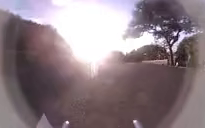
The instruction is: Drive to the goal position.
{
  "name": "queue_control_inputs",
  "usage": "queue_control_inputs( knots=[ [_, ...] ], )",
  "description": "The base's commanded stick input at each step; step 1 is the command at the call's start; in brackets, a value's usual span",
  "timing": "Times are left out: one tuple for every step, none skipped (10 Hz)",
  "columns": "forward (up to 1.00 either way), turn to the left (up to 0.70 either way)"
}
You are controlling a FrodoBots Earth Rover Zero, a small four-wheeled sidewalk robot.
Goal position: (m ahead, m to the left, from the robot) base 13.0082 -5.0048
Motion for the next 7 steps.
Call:
queue_control_inputs(
  knots=[
    [0.50, 0.00],
    [0.50, 0.00],
    [0.50, 0.00],
    [0.50, 0.00],
    [0.50, 0.00],
    [0.50, 0.00],
    [0.50, 0.00]
  ],
)
